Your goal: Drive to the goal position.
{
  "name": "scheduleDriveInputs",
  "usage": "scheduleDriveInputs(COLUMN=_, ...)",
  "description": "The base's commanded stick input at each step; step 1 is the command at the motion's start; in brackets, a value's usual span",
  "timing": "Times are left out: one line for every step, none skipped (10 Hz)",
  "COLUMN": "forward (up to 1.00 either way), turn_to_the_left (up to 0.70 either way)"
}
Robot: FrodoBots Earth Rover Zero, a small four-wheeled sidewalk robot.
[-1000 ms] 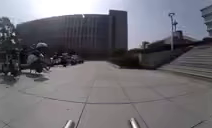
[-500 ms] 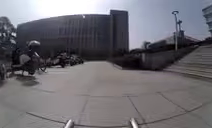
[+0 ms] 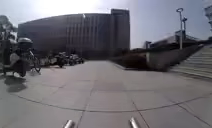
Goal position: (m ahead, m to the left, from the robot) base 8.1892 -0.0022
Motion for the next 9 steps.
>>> scheduleDriveInputs(forward=1.00, turn_to_the_left=0.00)
scheduleDriveInputs(forward=1.00, turn_to_the_left=0.00)
scheduleDriveInputs(forward=1.00, turn_to_the_left=0.00)
scheduleDriveInputs(forward=1.00, turn_to_the_left=-0.03)
scheduleDriveInputs(forward=1.00, turn_to_the_left=-0.19)
scheduleDriveInputs(forward=1.00, turn_to_the_left=-0.27)
scheduleDriveInputs(forward=1.00, turn_to_the_left=-0.27)
scheduleDriveInputs(forward=1.00, turn_to_the_left=-0.07)
scheduleDriveInputs(forward=1.00, turn_to_the_left=0.00)
